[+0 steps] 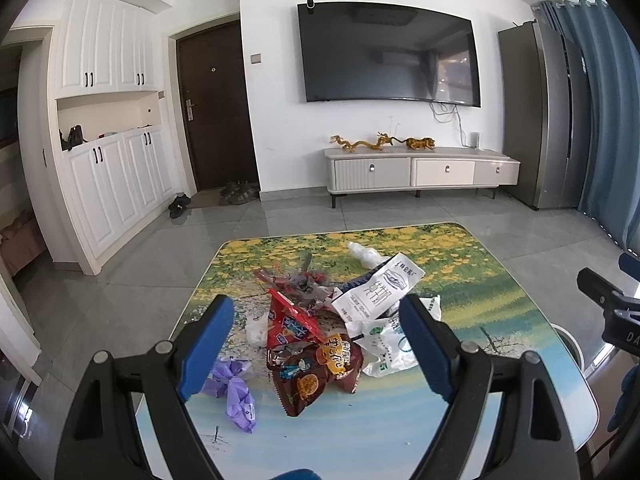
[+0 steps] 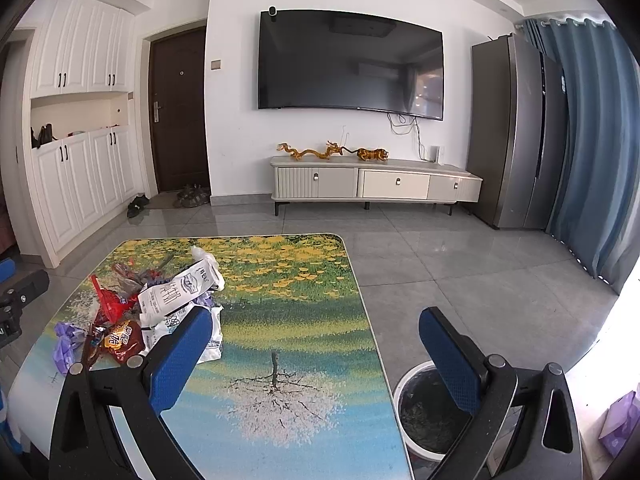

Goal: Collect trash

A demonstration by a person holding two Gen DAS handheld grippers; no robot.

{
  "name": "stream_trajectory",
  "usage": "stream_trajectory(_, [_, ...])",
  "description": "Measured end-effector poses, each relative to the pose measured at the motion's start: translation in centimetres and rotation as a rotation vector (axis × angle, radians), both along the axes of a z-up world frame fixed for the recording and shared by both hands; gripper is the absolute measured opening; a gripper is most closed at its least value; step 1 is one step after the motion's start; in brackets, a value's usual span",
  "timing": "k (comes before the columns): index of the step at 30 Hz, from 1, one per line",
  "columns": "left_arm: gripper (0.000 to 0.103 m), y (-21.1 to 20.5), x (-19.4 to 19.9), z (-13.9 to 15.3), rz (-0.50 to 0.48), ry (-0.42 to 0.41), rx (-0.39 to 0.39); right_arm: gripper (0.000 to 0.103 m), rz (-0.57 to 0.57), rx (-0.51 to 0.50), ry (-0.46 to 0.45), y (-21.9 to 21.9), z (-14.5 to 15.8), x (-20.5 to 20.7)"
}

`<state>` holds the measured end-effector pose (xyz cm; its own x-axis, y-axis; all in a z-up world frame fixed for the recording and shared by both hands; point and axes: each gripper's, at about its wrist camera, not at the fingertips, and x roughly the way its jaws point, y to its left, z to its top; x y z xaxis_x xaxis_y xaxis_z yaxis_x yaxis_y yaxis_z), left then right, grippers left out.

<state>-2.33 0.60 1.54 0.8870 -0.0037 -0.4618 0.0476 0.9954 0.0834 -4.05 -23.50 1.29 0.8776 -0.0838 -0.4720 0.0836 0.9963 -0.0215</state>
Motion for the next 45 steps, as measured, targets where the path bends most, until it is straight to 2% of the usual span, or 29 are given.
stream_trajectory(17, [0.084, 0.6, -0.1, -0.1, 0.002, -0.005, -0.006, 0.103, -0.006, -0.018, 0.002, 0.3, 0.6, 0.5])
stream_trajectory(25, [0.084, 0.5, 0.7, -0.1, 0.005, 0.019, -0.007, 0.103, -0.015, -0.035, 0.005, 0.4, 0.7, 0.5])
stream_trajectory(38, [0.084, 0.9, 1.7, -0.2, 0.005, 0.032, -0.035, 0.103, -0.062, -0.038, -0.038, -0.8, 1.6, 0.2])
stream_trajectory(45, [0.084, 0.8, 2.0, -0.4, -0.005, 0.02, -0.023, 0.103, -0.073, -0.022, -0.051, -1.1, 1.7, 0.2])
